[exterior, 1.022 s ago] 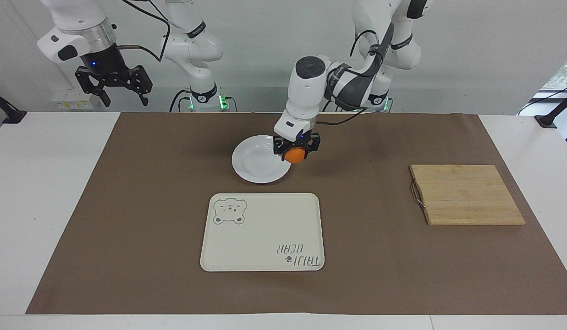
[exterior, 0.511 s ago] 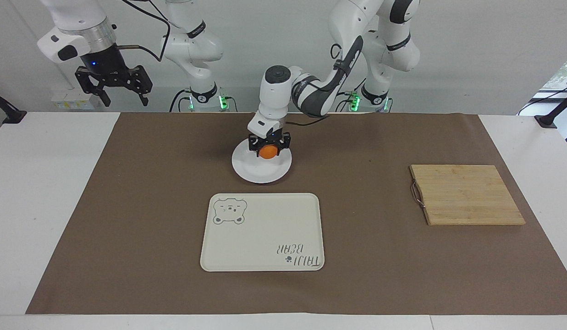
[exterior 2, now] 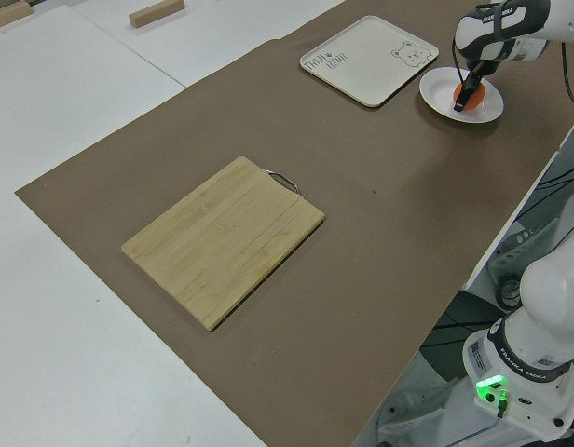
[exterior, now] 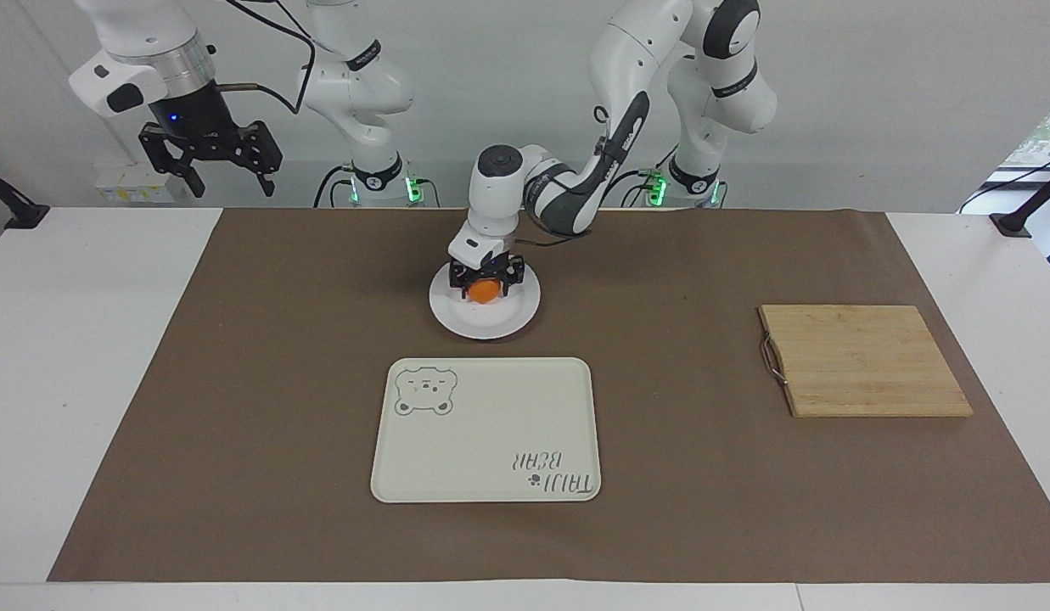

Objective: Place orange and plate with both arms
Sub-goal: 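Lower the orange onto the white plate and open the left gripper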

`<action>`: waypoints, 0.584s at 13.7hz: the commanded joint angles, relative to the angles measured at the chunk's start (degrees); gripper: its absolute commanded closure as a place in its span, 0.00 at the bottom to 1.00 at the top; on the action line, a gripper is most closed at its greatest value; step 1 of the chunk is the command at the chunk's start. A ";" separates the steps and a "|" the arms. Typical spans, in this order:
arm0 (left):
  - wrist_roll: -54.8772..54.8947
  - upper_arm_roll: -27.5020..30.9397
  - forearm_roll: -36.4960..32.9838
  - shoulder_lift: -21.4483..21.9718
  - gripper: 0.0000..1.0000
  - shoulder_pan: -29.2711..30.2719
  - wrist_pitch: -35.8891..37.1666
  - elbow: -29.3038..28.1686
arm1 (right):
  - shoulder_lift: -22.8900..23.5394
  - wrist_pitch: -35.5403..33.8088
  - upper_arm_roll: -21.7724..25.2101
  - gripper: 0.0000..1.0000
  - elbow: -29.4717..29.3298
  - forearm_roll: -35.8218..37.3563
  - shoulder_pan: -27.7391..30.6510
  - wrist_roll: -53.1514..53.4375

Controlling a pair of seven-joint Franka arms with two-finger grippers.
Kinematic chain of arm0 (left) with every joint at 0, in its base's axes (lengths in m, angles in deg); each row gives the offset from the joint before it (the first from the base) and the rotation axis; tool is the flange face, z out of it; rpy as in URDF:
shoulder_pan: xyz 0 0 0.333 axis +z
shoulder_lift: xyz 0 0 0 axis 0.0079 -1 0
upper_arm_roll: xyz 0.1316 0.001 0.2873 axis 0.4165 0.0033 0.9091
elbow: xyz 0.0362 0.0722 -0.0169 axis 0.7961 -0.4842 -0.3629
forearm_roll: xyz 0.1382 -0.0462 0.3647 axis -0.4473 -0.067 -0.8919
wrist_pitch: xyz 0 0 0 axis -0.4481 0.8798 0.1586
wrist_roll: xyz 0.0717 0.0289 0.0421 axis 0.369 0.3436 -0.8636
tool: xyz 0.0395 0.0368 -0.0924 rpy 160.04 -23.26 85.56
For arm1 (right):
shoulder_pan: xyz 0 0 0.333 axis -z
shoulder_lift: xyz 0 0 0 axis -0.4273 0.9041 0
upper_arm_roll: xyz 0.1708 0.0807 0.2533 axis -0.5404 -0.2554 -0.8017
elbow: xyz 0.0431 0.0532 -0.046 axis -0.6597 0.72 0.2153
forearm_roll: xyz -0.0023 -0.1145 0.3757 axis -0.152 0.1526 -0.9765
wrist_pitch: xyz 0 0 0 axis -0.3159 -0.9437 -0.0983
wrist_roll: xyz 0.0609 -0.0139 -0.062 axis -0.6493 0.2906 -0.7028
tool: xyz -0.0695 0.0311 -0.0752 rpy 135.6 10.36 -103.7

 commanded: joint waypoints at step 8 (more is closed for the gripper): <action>19.81 0.35 0.22 10.69 0.00 19.87 17.98 6.34 | -1.15 -0.46 -0.17 0.00 0.97 0.46 0.12 -1.07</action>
